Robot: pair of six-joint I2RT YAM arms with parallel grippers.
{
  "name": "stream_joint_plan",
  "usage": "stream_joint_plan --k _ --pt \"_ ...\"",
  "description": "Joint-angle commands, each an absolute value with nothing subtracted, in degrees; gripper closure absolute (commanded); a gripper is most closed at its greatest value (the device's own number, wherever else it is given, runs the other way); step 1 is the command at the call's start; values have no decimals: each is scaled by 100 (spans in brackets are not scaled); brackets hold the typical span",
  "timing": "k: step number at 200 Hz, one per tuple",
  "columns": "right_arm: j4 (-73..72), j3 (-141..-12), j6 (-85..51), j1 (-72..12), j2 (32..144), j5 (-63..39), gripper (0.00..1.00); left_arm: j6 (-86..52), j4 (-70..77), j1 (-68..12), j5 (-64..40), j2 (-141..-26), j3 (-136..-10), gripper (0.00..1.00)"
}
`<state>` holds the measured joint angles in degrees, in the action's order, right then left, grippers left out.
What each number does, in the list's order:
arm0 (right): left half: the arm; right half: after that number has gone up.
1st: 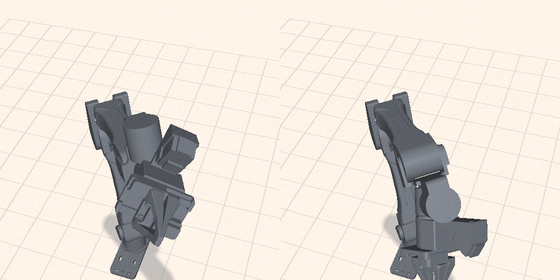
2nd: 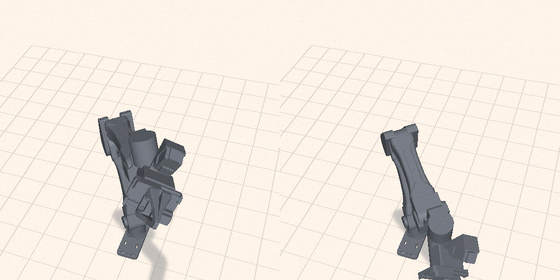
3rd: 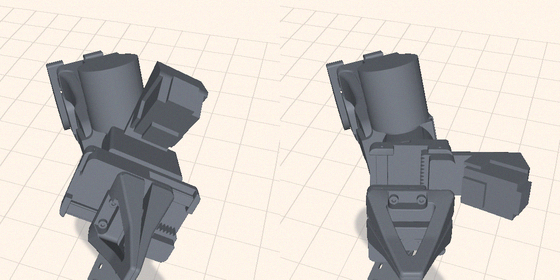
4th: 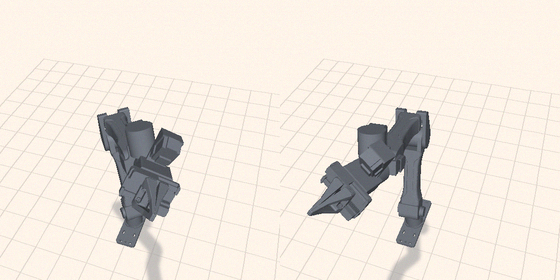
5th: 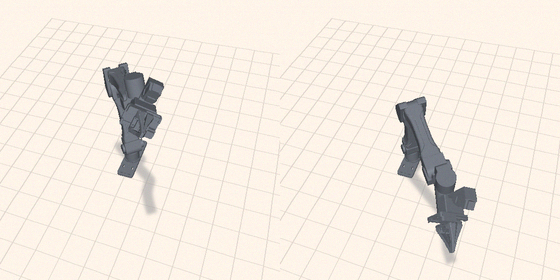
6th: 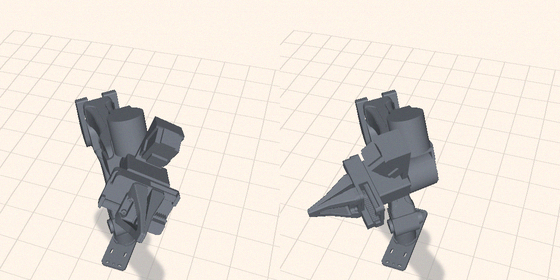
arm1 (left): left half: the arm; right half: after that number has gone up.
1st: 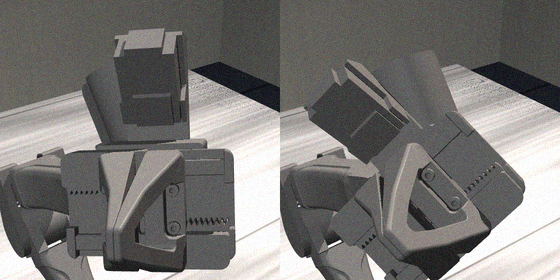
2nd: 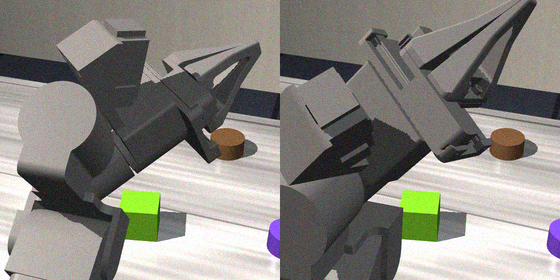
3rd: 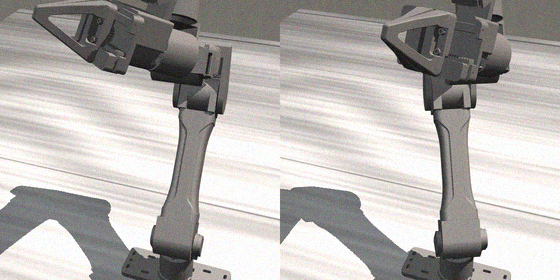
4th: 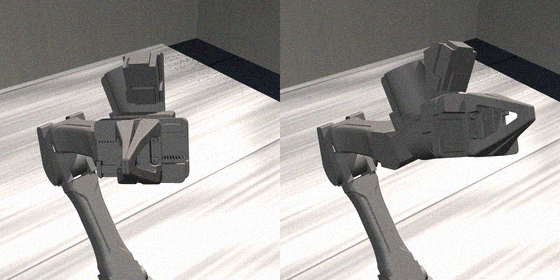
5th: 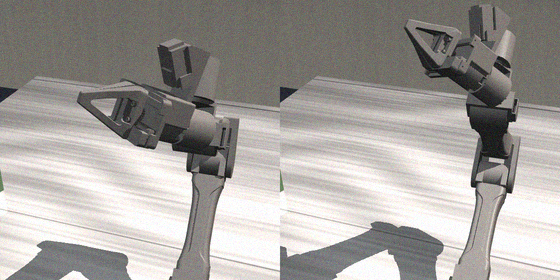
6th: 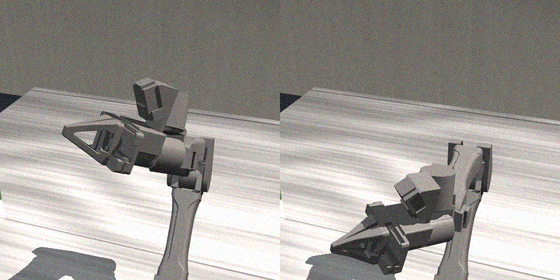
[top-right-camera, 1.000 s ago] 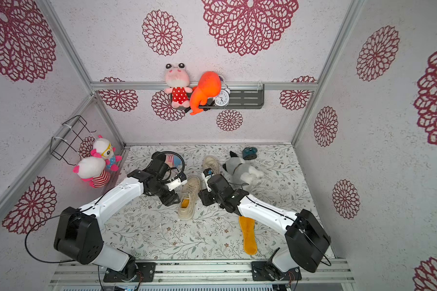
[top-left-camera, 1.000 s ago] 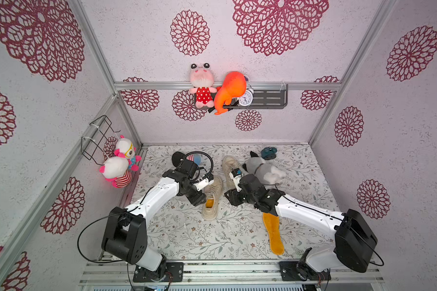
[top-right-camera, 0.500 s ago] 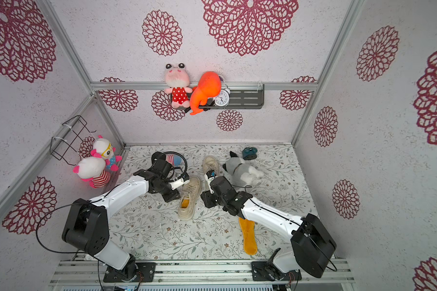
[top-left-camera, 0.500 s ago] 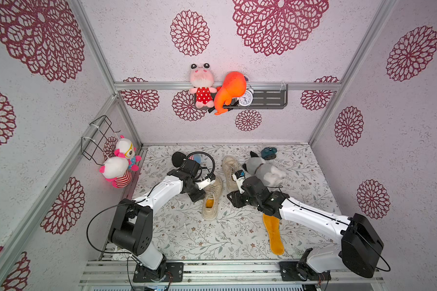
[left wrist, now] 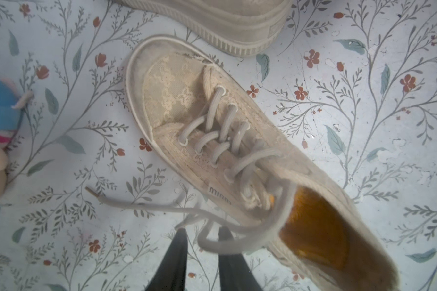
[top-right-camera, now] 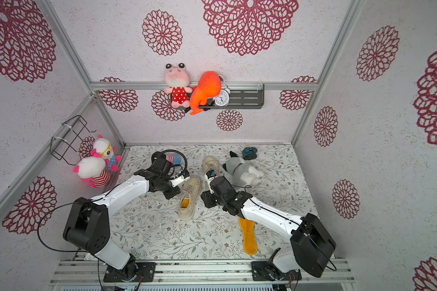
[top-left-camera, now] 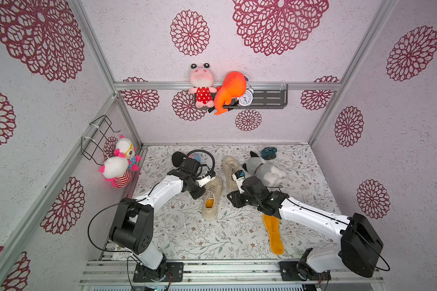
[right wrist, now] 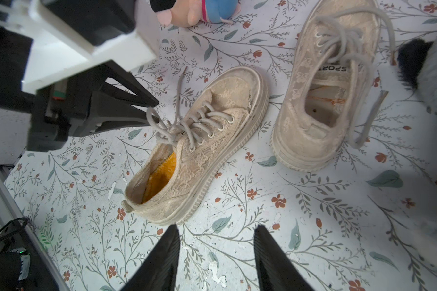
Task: Remove the insole from the shoe
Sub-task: Untie the shoelace on the shoe.
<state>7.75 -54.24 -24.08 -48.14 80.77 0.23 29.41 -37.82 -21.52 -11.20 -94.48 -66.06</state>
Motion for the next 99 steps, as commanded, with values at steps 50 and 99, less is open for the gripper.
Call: stream_joint_plan --k 50,99 --pt "879 -5608 -2520 -4772 8061 190 50 2938 -3698 -2143 -1400 -8939 -6716 100" --pt "838 -5469 -2715 -4746 7977 313 50 3557 -2921 -2953 -305 -8569 -6383 99"
